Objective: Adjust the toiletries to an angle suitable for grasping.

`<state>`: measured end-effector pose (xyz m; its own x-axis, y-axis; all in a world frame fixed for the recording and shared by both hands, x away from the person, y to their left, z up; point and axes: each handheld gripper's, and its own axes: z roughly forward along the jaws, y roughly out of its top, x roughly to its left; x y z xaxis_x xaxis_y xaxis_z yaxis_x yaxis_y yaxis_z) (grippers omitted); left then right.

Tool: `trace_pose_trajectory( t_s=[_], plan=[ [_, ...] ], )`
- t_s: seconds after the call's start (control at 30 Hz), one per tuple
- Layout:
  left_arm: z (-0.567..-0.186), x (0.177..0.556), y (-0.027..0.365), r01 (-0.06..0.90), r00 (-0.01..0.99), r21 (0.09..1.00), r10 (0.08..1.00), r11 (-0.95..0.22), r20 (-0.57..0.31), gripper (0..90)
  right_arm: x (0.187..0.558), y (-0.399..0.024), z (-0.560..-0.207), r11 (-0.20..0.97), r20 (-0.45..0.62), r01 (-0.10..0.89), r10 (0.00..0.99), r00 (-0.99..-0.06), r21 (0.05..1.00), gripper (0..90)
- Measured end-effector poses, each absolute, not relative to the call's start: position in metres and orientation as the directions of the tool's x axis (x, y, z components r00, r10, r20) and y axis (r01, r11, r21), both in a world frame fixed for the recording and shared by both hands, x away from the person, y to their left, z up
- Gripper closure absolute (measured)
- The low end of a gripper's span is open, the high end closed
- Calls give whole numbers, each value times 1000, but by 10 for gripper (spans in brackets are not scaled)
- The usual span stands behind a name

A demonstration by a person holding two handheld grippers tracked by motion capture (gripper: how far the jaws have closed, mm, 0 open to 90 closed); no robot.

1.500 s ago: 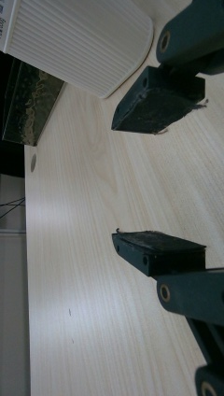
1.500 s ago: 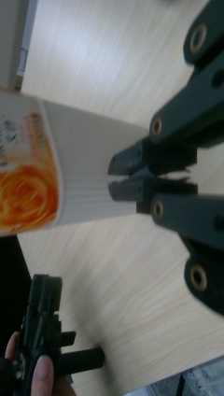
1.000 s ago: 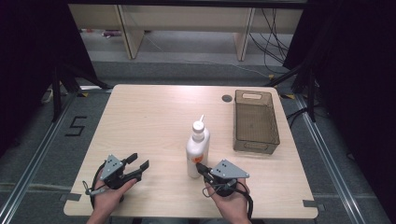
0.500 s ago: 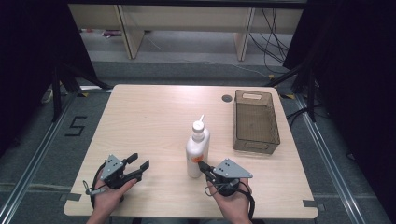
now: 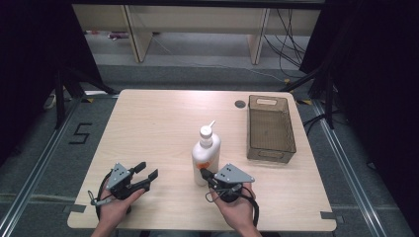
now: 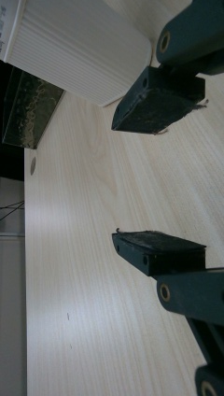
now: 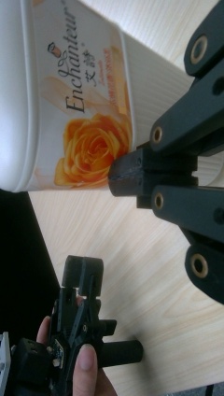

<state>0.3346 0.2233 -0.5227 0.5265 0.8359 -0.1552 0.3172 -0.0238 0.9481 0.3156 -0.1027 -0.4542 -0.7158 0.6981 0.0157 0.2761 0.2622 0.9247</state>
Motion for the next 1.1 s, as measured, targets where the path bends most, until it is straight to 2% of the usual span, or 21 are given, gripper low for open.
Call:
trace_pose_trajectory(
  t_s=[0.17,0.2,0.27,0.3,0.47,0.57,0.7,0.77,0.93,0.97,1.03,1.07,1.1],
  plan=[
    [-523,335,223,317,529,948,834,-22,-158,389,322,-91,-455,248,41,290,691,-722,924,900],
    [-523,335,223,316,529,949,833,-19,-159,390,324,-90,-454,265,14,270,690,-723,926,900],
    [-523,335,224,318,529,948,833,-16,-163,390,324,-86,-455,236,53,292,688,-724,927,900],
    [-523,335,223,319,529,947,833,-18,-162,390,326,-87,-454,258,15,261,683,-730,930,900],
    [-523,336,223,315,534,949,831,-26,-155,390,331,-82,-455,240,43,278,680,-732,930,900],
    [-523,336,224,322,529,947,833,-16,-166,390,334,-74,-455,215,68,302,702,-709,929,900],
    [-523,336,224,322,531,946,832,-21,-162,390,339,-71,-456,230,46,278,687,-725,933,900],
    [-523,336,223,323,531,946,832,-22,-162,390,339,-68,-455,217,66,304,705,-706,928,900],
    [-523,338,222,317,538,948,826,-13,-169,391,340,-64,-456,216,57,295,711,-701,931,900],
    [-523,338,222,318,538,948,826,-13,-168,391,341,-63,-458,212,42,270,710,-703,939,887],
    [-523,339,221,326,533,945,829,-16,-170,391,338,-62,-458,200,64,293,717,-694,935,876],
    [-523,339,221,326,534,945,828,-13,-173,391,338,-63,-457,214,32,263,716,-697,941,863],
    [-523,340,220,329,532,944,829,-18,-170,390,335,-62,-457,192,69,292,718,-693,937,853]
  ],
)
